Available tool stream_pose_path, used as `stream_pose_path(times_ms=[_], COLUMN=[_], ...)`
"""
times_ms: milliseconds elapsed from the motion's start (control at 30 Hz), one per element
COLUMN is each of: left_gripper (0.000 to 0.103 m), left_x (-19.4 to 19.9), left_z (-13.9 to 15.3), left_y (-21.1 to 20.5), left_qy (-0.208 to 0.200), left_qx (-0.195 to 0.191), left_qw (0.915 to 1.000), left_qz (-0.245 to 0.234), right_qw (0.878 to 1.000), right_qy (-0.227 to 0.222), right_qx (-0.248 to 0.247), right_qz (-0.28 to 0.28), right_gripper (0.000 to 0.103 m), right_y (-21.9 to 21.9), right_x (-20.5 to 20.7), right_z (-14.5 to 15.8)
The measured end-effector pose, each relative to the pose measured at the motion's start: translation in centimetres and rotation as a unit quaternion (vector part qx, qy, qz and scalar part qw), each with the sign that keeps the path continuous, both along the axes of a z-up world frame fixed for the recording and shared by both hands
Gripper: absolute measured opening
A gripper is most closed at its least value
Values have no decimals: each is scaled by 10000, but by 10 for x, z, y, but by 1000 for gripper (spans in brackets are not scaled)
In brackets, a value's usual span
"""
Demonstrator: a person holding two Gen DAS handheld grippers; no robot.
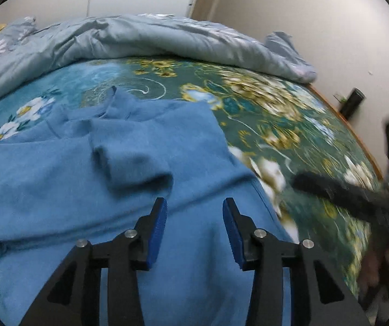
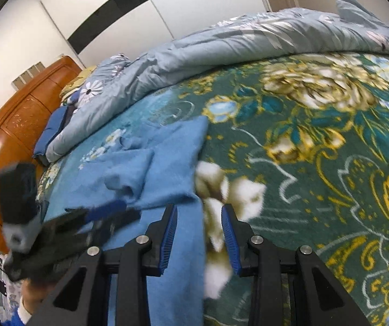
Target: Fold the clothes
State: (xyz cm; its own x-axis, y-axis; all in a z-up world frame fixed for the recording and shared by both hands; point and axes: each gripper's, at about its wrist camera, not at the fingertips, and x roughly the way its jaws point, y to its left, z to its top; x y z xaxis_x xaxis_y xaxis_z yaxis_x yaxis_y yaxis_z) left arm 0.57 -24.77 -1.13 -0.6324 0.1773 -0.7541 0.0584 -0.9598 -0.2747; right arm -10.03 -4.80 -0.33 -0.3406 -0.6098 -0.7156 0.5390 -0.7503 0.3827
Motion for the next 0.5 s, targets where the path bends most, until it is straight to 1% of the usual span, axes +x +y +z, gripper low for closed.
stream_pose_path(times_ms=[67, 133, 167, 267, 367, 500], left_gripper=[46, 47, 49, 50, 51, 51], left_x=[23, 45, 54, 79, 93, 105], left_z=[4, 7, 8, 12, 13, 8], left_y=[-21, -44, -55, -90, -116, -141], left_qy=[62, 121, 133, 116, 73, -43], left_qx=[180, 371, 358, 81, -27, 44], left_qw=[9992, 9967, 9952, 9876, 9805, 9733], left_qz=[341, 714, 906, 1564, 1965, 2296], right_qw=[9998, 9993, 9990, 9973, 9938, 9853], right_qy=[85, 105, 93, 92, 279, 666], right_qx=[-100, -142, -172, -170, -28, 277], right_qz=[180, 318, 396, 710, 1078, 1550], right_gripper=[37, 37, 37, 37, 37, 37], right_y=[-13, -27, -35, -64, -96, -141], right_x=[2, 3, 3, 7, 19, 34], right_z=[4, 5, 4, 3, 3, 7])
